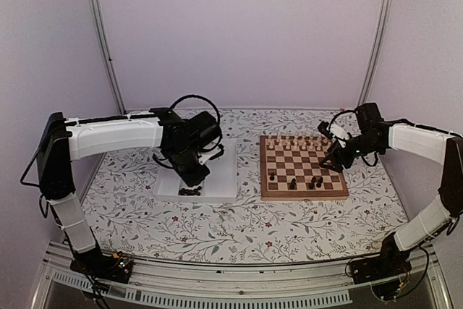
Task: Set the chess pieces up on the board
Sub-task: Pick up the chess piece from the storage box.
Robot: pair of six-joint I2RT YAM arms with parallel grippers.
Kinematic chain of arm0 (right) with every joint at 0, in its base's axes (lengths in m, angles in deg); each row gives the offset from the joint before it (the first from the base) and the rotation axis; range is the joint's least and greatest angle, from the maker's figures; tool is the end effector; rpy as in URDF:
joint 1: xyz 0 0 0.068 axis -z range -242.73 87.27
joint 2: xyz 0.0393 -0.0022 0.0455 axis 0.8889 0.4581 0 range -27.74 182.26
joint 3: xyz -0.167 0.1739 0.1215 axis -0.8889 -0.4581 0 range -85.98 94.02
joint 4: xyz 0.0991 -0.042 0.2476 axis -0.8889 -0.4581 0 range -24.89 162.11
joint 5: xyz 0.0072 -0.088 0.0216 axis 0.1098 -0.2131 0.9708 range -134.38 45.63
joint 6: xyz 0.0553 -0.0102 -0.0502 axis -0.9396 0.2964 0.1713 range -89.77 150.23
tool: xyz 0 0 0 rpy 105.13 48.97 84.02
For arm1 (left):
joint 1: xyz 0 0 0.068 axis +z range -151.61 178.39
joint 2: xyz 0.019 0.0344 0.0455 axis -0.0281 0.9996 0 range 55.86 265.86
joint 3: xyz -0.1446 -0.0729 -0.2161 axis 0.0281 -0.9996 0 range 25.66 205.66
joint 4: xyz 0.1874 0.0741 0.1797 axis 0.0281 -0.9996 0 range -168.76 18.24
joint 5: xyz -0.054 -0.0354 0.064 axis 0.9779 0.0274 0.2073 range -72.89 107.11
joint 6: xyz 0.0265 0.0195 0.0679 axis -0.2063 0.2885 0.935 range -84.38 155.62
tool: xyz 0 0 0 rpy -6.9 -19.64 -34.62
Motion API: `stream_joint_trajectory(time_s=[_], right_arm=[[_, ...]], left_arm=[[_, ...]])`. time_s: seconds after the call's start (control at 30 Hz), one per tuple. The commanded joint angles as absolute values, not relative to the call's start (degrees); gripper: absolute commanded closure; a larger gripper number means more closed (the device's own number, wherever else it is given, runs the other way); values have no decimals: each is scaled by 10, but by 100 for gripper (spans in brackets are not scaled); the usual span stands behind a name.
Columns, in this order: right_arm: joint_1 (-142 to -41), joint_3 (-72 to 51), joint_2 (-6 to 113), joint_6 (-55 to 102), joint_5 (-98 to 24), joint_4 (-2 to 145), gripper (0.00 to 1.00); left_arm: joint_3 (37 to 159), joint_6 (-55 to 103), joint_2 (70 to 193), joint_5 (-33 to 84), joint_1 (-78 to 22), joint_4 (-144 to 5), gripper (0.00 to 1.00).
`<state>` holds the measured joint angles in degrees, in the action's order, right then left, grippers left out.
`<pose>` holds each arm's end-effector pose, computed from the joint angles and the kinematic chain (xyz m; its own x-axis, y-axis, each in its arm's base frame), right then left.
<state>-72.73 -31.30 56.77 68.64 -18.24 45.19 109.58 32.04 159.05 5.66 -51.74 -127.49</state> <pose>0.3074 0.0827 0.1895 -0.4008 -0.6369 -0.6585 -0.8201 0.5698 -0.0519 0.2498 -0.2794 0.2088 -0.6629 0.6982 -0.2703 0.6792 0.7127 0.1751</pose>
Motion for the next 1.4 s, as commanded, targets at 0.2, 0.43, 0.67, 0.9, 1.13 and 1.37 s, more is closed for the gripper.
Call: stream_joint_trajectory(time_s=[0.2, 0.43, 0.67, 0.9, 1.13, 1.37], right_arm=[[-732, -316, 573, 690, -181, 450, 26], [-732, -317, 577, 690, -183, 449, 26], [-732, -317, 581, 691, -182, 449, 26], [-733, -316, 585, 692, -181, 448, 26], [-733, -315, 586, 692, -179, 446, 26], [-733, -314, 589, 693, -178, 444, 26]], left_arm=[[1031, 310, 1586, 53, -477, -1300, 74], [1038, 315, 1617, 57, -463, -1287, 76], [1041, 313, 1647, 45, -458, -1282, 73], [1038, 315, 1661, 48, -455, -1275, 72], [1039, 318, 1677, 57, -454, -1269, 72], [1037, 321, 1682, 70, -454, -1275, 75]])
